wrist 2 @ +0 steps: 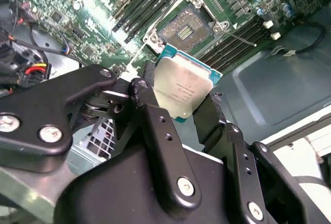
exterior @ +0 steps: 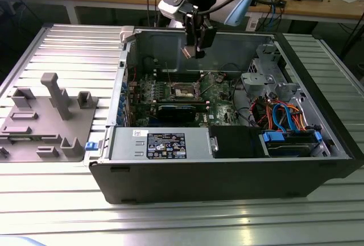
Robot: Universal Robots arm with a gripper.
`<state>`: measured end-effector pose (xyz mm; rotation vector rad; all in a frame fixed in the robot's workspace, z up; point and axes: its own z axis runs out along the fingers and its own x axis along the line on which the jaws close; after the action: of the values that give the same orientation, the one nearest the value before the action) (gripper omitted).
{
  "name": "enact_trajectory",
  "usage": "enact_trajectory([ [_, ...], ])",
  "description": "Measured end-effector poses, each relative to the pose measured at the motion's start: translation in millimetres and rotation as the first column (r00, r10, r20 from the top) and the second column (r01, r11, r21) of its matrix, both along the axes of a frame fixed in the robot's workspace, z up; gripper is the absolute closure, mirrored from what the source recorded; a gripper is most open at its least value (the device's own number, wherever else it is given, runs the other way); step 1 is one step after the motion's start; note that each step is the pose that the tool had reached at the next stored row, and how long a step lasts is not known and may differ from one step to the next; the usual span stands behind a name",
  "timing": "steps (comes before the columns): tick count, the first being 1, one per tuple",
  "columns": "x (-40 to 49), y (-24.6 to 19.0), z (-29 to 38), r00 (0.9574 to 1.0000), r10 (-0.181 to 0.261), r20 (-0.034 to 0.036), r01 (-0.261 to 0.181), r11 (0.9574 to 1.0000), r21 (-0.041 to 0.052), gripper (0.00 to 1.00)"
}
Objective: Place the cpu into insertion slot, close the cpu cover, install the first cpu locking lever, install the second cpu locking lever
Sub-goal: 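Place the cpu into insertion slot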
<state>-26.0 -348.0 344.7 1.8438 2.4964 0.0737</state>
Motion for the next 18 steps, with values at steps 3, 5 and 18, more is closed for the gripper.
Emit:
enact_trajectory([
  [3, 0.1, 0.0, -2.3, 0.9996, -0.028, -0.0076, 0.028, 0.9996, 0.0, 0.46],
  [5, 0.1, 0.0, -3.7, 0.9995, -0.028, -0.0151, 0.028, 0.9996, -0.0008, 0.46],
  [18, 0.0, 0.0, -8.9, 0.99, -0.139, -0.0216, 0.139, 0.9903, -0.0018, 0.46],
])
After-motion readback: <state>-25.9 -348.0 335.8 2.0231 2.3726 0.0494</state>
